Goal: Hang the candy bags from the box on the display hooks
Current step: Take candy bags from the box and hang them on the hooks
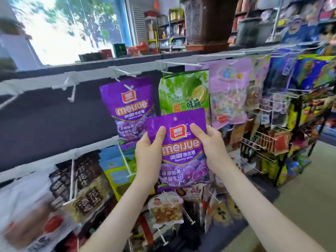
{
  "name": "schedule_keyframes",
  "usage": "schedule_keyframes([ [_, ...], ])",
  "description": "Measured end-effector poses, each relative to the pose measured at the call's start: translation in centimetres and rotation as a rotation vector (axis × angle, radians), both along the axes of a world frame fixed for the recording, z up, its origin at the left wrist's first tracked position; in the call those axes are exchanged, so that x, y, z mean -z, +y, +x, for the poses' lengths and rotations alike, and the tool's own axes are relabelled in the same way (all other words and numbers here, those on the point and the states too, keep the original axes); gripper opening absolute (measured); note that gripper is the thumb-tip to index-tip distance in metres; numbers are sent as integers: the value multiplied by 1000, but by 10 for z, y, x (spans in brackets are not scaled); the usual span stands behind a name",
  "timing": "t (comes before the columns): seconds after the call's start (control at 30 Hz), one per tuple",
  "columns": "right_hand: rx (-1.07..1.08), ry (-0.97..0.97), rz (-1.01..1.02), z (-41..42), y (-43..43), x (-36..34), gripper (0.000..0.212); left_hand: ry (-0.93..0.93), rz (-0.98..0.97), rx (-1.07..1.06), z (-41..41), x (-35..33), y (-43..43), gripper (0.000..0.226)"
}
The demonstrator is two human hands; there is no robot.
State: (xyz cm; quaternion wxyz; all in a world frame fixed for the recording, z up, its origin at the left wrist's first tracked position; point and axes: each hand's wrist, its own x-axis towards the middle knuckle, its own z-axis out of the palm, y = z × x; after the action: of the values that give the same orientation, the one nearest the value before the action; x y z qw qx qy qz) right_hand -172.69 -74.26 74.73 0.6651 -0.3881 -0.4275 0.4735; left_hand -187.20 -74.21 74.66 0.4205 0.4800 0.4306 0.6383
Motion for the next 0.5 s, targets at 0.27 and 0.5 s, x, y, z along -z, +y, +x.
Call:
schedule_keyframes([
  [0.27, -148, -63, 80, -52, 40, -53, 6, 6, 61, -212, -48, -48, 19, 22],
  [0.5, -178, -80, 102, -68, 58, -76, 6, 20, 92, -278, -61, -69, 31, 19],
])
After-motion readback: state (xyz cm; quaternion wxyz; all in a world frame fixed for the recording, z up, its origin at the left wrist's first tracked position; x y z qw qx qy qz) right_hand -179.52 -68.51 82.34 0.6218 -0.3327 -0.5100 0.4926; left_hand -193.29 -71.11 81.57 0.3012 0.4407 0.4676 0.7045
